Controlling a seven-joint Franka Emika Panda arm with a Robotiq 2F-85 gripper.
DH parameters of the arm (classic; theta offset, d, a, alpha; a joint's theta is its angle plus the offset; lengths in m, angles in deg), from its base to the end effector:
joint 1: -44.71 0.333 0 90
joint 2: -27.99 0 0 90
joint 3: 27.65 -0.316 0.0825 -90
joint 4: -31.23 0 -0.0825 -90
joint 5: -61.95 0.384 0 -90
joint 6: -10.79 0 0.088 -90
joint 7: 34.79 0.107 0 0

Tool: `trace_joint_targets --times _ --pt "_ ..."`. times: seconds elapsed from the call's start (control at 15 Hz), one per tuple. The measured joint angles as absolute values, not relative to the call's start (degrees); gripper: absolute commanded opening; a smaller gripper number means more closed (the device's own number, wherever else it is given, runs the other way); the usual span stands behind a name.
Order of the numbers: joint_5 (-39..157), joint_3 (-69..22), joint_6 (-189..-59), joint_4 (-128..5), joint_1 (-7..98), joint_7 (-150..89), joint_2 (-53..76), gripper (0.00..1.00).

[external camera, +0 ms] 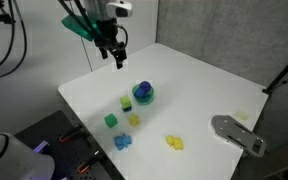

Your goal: Remove the toy elephant from the green bowl and put it on the table

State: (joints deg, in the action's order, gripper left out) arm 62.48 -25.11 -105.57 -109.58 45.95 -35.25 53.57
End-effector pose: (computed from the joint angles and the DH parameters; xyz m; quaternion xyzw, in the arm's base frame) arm 0.4105 -0.0094 0.4592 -0.9998 0.0073 -0.0098 0.0136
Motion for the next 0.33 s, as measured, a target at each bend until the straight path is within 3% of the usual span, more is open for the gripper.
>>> trace_joint_targets --times 0.33 --pt "62.7 -25.1 -105.6 -110.2 45.8 -35.2 54.4 1.00"
